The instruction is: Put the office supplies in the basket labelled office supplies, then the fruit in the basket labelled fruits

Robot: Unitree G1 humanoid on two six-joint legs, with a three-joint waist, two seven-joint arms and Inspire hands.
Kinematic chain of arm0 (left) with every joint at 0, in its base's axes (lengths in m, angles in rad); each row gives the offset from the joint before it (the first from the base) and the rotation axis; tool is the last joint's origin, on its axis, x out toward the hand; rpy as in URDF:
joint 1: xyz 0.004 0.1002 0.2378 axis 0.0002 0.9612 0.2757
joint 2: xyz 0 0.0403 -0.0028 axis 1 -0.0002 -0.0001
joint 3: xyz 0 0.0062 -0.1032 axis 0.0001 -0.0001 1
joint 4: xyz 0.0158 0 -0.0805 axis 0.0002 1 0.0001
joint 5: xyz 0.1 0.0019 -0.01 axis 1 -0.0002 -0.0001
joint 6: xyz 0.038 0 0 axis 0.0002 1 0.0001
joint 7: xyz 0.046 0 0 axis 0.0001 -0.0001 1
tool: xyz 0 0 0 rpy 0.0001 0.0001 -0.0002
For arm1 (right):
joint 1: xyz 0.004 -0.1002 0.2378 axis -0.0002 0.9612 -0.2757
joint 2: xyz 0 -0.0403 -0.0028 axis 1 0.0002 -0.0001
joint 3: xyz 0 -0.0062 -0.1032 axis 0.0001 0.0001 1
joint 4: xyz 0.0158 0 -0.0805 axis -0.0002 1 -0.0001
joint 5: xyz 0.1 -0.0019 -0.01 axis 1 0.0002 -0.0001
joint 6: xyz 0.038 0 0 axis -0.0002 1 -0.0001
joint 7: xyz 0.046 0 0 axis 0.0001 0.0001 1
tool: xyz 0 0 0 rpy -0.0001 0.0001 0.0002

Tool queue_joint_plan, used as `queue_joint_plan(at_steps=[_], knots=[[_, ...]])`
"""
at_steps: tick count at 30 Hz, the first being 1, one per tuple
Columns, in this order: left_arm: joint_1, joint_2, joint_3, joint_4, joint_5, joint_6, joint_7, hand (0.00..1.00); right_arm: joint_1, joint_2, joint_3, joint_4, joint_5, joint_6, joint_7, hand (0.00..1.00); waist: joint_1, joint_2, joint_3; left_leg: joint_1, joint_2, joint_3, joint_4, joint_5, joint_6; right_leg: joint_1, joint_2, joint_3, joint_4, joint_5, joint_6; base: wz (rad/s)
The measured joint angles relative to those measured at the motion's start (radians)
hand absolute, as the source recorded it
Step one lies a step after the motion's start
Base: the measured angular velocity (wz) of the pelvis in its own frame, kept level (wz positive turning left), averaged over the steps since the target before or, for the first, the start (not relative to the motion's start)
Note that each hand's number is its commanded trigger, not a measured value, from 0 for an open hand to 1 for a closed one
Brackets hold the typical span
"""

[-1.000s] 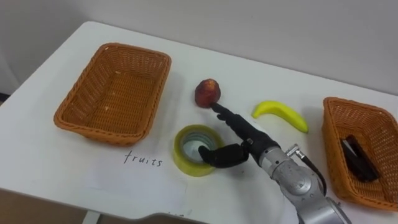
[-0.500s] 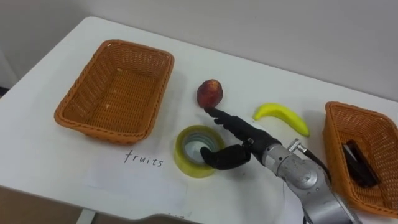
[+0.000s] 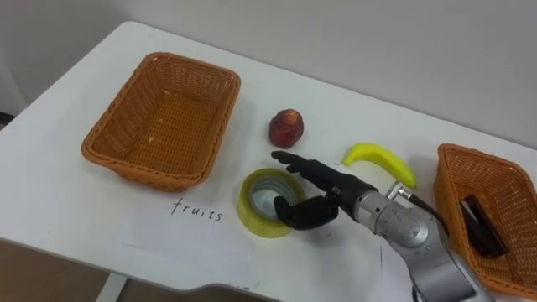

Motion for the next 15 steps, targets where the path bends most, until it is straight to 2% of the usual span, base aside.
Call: queue_joint_plan(at_steps=[3, 6, 9, 15], knots=[[-0.002, 0.007, 0.004, 0.002, 0.000, 0.001, -0.003, 0.00, -0.002, -0.020, 0.000, -0.025, -0.033, 0.010, 0.039, 0.00, 0.010, -0.006, -0.0028, 0.000, -0.001, -0.004, 0.001, 0.000, 0.000, 0.001, 0.000, 0.000, 0.001, 0.000, 0.000, 0.05], [-0.006, 0.023, 0.005, 0.002, 0.001, 0.002, -0.020, 0.00, -0.022, -0.051, 0.001, -0.027, -0.049, 0.009, 0.074, 0.00, 0.022, -0.012, -0.0017, 0.000, -0.001, -0.011, 0.003, 0.001, 0.002, 0.001, -0.008, -0.003, 0.000, 0.000, 0.000, 0.05], [-0.008, 0.030, 0.005, 0.002, 0.000, 0.003, -0.026, 0.00, -0.044, -0.062, 0.001, -0.027, -0.081, 0.019, 0.081, 0.00, 0.022, -0.014, -0.0009, 0.000, -0.001, -0.018, 0.003, 0.003, 0.004, 0.004, -0.011, -0.005, 0.000, 0.000, 0.000, 0.07], [-0.022, 0.042, 0.007, 0.004, 0.001, 0.003, -0.041, 0.00, -0.079, -0.098, 0.002, -0.029, -0.157, 0.032, 0.100, 0.00, 0.043, -0.027, 0.0076, 0.000, -0.003, -0.019, -0.001, 0.004, 0.007, 0.002, -0.010, -0.009, 0.000, 0.001, 0.001, 0.01]])
